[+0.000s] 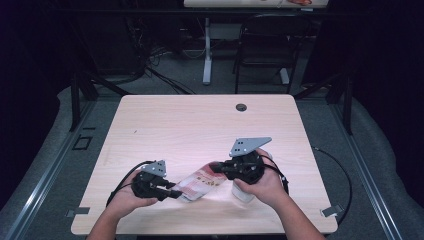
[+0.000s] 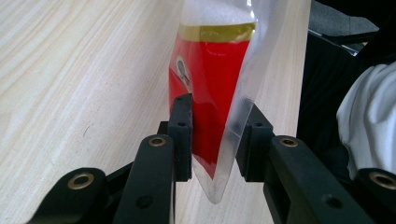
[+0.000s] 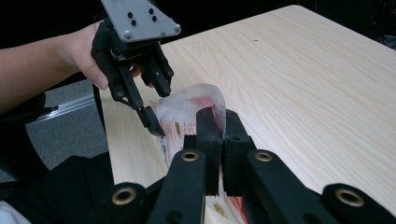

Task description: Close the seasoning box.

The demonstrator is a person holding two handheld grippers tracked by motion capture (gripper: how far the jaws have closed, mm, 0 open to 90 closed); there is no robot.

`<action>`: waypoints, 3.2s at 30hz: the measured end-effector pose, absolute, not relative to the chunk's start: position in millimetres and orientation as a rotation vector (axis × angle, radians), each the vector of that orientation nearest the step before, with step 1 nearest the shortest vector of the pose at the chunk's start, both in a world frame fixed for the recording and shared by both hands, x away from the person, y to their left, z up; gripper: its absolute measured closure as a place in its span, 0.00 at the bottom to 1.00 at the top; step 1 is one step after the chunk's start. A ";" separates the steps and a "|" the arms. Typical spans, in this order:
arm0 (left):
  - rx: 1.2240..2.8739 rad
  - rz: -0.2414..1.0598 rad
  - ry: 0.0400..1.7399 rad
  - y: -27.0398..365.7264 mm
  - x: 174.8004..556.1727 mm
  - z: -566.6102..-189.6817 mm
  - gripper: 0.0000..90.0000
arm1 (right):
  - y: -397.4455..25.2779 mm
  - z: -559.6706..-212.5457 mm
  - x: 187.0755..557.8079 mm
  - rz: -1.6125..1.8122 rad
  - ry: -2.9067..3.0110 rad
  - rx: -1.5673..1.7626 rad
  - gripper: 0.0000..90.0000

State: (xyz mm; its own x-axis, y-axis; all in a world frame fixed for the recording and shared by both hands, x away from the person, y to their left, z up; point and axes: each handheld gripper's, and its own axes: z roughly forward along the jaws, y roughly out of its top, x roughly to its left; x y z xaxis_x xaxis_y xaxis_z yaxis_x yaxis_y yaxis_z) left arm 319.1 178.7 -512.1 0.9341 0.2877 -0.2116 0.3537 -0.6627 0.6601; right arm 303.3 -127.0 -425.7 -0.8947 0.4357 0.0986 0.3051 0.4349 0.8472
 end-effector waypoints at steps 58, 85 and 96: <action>2.403 -0.057 0.465 179.7 321.4 -468.4 0.81 | -150.5 -435.9 299.6 1.560 2.437 0.682 0.98; 2.435 -0.028 0.446 175.7 322.1 -449.1 0.81 | -160.9 -436.1 298.6 1.594 2.412 0.712 0.97; 2.433 -0.023 0.436 174.9 323.2 -442.5 0.81 | -164.6 -436.2 299.6 1.608 2.405 0.727 0.97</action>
